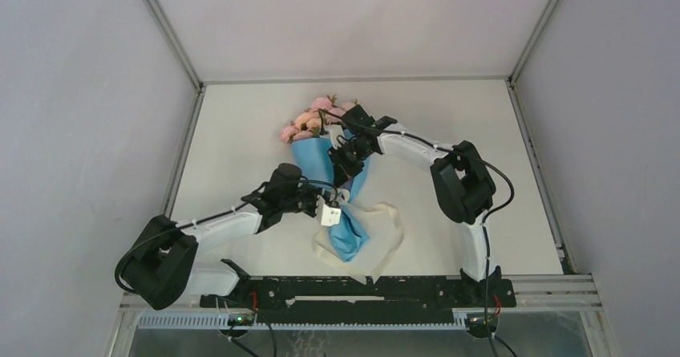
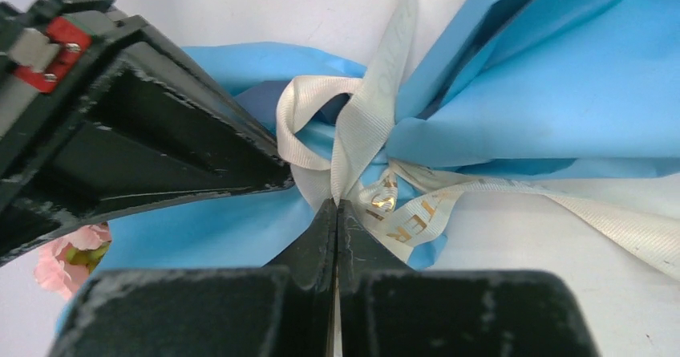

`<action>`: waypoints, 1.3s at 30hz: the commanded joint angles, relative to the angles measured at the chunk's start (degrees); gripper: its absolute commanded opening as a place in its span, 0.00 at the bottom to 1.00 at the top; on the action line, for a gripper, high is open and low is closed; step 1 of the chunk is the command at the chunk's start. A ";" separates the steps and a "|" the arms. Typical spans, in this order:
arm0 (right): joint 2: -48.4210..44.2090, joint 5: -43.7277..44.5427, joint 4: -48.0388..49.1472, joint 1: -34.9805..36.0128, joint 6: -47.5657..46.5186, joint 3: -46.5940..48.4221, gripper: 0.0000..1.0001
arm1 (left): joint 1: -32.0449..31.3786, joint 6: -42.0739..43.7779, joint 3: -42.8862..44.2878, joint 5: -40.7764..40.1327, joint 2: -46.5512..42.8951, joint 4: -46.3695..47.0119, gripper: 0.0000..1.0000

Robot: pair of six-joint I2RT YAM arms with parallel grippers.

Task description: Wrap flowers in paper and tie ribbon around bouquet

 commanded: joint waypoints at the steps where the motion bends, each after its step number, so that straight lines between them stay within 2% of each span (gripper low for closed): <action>1: -0.03 -8.38 -2.23 -1.17 -1.66 0.61 0.14 | -1.56 3.89 -0.31 1.73 -2.41 -5.09 0.00; 4: 0.19 -10.76 -3.01 -1.45 -2.11 0.43 0.14 | -4.43 2.46 0.34 0.90 -4.10 -8.91 0.00; 7: -0.54 -6.52 -3.16 -1.30 -2.14 -0.78 0.15 | -5.18 0.75 0.76 -0.29 -3.53 -9.03 0.00; 13: -4.75 5.26 2.05 -0.33 -0.58 -6.17 0.13 | -5.58 2.60 0.06 -1.60 -2.50 -7.19 0.01; 17: -5.95 5.31 3.27 -0.12 -0.47 -8.36 0.13 | -5.96 3.02 -0.63 -1.83 -1.34 -3.71 0.03; 26: -5.44 -14.75 4.99 -2.98 -0.60 -11.06 0.14 | -7.62 1.48 -0.83 -0.66 -1.04 -1.10 0.04; 32: -5.81 -21.12 3.39 -3.61 -2.25 -11.89 0.16 | -8.77 -0.59 -0.63 0.09 -0.47 -0.98 0.07; 39: -7.93 -21.68 3.44 -3.29 -2.18 -14.79 0.21 | -8.99 -4.21 -0.40 -1.74 -0.57 1.27 0.11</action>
